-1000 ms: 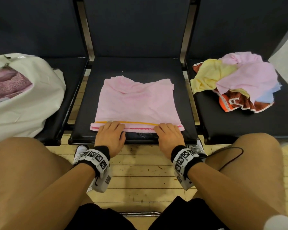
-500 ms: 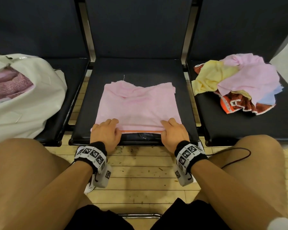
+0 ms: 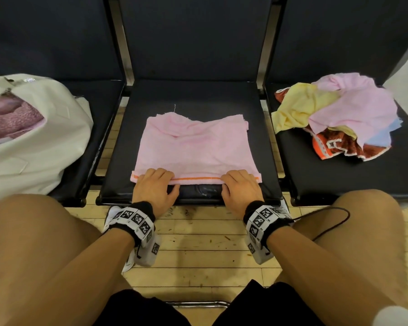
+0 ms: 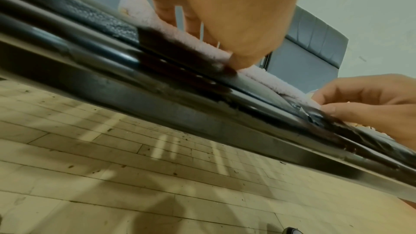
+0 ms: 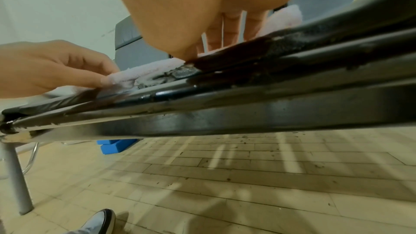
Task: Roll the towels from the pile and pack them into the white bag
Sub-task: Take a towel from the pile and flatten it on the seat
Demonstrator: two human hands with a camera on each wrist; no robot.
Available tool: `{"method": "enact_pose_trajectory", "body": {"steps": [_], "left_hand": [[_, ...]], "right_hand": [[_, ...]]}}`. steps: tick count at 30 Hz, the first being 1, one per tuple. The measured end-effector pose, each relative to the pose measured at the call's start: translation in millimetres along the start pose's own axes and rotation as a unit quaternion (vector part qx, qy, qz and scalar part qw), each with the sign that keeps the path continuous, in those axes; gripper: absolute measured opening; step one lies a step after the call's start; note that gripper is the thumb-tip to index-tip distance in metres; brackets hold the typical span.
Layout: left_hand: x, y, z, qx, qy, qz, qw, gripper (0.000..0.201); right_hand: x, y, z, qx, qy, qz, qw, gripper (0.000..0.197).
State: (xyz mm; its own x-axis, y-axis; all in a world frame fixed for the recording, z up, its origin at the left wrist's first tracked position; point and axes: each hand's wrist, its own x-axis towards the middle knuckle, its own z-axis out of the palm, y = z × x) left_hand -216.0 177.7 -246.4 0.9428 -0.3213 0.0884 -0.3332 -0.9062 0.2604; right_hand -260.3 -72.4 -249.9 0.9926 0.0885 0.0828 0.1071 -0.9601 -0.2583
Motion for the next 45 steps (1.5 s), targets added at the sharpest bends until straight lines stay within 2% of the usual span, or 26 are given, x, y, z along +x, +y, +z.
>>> {"method": "enact_pose_trajectory", "body": {"steps": [3,7,11,14,16,18,20,22,24,28,32,35,39,42,44,45], "left_hand": [[1.0,-1.4,-1.3,0.004,-0.009,-0.007,1.0,0.018],[2.9,-3.6,-4.0,0.005,-0.018,-0.019,1.0,0.017],[3.5,-2.5,-11.4,0.018,-0.055,-0.045,0.997,0.02],[4.6,-2.7,-16.5,0.011,-0.073,-0.075,0.994,0.029],[4.9,-3.9,-15.9,0.03,-0.06,-0.073,0.995,0.033],[4.2,-3.0,-14.4,0.048,-0.025,-0.05,0.997,0.029],[3.1,1.1,-12.7,0.044,0.017,-0.012,0.999,0.022],[0.7,6.8,-11.1,0.025,0.041,0.018,0.999,0.016],[-1.8,9.8,-7.7,-0.001,0.035,0.036,0.999,0.012],[-7.0,8.2,-3.6,-0.03,-0.025,0.04,0.998,0.034],[-9.1,2.5,-3.7,-0.025,-0.028,0.047,0.998,0.038],[-6.7,1.2,-7.8,-0.011,-0.018,0.028,0.999,0.04],[-4.1,7.2,-17.5,0.01,-0.067,-0.011,0.998,0.034],[-3.7,4.8,-18.2,0.025,-0.073,-0.036,0.996,0.035],[-2.5,2.1,-16.8,0.046,-0.033,-0.03,0.998,0.031],[-2.0,1.8,-16.1,0.047,-0.01,-0.023,0.999,0.028]], "right_hand": [[2.1,1.6,-1.4,-0.014,0.001,0.023,1.0,0.023],[2.8,1.9,-5.5,-0.019,-0.046,0.033,0.998,0.033],[3.7,0.3,-11.5,-0.036,-0.066,0.029,0.997,0.029],[5.3,2.3,-14.9,-0.028,-0.069,0.027,0.997,0.02],[5.2,4.5,-14.2,-0.001,-0.039,0.028,0.999,0.016],[6.2,8.8,-8.5,-0.016,0.009,0.011,1.0,0.017],[6.5,6.2,-6.0,-0.043,0.022,-0.018,0.999,0.02],[5.9,-1.7,-7.7,-0.032,0.029,-0.046,0.998,0.005],[0.6,-7.9,-6.3,-0.009,0.02,-0.053,0.998,0.026],[-9.1,-2.6,0.3,0.002,-0.007,-0.059,0.998,0.025],[-8.5,2.0,1.9,-0.02,-0.008,-0.036,0.999,0.029],[-2.5,-1.4,-9.2,-0.034,-0.055,-0.031,0.997,0.043],[1.6,3.1,-19.2,0.033,-0.094,0.019,0.995,0.038],[0.5,7.5,-16.7,0.046,-0.047,0.007,0.998,0.031],[1.2,10.6,-11.5,0.008,0.001,-0.022,1.0,0.026],[1.5,9.9,-10.7,-0.009,0.016,-0.03,0.999,0.029]]}}
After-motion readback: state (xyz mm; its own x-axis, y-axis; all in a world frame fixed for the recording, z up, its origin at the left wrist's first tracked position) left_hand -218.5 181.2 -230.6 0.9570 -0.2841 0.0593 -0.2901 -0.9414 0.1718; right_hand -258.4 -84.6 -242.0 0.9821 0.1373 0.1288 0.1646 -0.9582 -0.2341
